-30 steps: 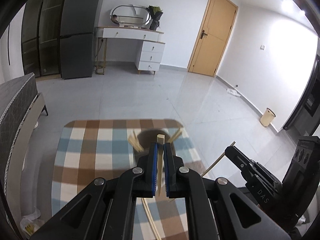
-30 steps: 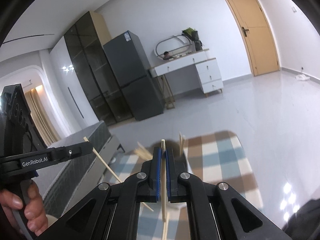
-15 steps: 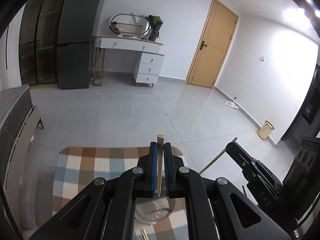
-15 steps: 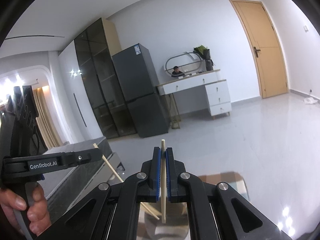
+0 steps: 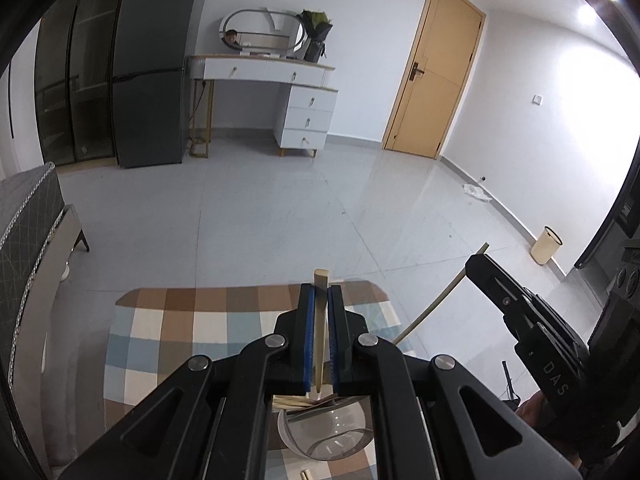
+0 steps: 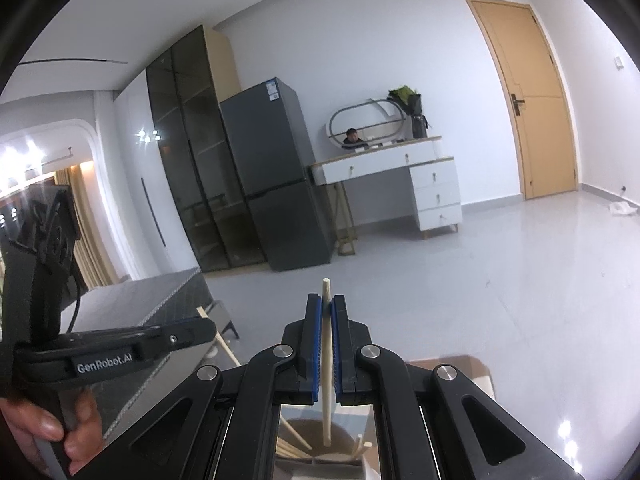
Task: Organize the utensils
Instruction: 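Open both grippers to drop the chopsticks into the utensil holder, then move both open grippers back toward the last chopsticks on the rug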
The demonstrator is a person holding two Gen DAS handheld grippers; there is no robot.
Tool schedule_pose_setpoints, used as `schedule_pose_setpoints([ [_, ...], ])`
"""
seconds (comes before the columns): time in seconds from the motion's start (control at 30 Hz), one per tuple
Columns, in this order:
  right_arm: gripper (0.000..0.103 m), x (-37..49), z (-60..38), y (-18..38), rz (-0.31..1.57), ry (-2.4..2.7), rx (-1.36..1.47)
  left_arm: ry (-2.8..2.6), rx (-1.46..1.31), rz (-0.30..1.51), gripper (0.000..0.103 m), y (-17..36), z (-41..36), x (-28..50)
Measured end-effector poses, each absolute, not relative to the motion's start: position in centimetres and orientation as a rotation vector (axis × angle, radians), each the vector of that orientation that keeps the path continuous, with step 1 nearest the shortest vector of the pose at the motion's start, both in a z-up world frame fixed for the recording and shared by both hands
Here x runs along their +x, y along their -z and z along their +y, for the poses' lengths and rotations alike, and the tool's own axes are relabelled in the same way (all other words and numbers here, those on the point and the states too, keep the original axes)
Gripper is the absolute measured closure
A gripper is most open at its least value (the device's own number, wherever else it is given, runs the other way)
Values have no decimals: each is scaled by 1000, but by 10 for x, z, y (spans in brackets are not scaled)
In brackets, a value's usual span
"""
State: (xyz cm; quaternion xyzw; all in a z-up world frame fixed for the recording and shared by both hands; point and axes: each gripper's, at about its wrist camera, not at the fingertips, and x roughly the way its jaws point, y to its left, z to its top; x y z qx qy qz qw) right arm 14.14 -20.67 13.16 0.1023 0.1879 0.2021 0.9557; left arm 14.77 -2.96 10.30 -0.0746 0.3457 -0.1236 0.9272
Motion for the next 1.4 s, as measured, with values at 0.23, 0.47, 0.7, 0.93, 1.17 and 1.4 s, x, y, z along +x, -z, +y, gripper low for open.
schedule_pose_setpoints([
  [0.23,99,148,-209,-102,463,-414,199,244,-123,721,101,-93,-33,150],
  [0.47,99,149,-210,-87,503,-432,187,278,-114,762,101,-75,-37,151],
  [0.7,99,150,-204,-73,559,-461,149,316,-85,833,101,-62,-46,155],
  [0.93,96,155,-201,-56,656,-454,136,341,-57,916,101,-50,-53,154],
  [1.17,90,137,-211,-60,636,-443,126,316,-70,923,83,-55,-47,138],
  [1.4,69,108,-225,-70,603,-401,181,218,-92,870,59,-72,-38,109],
])
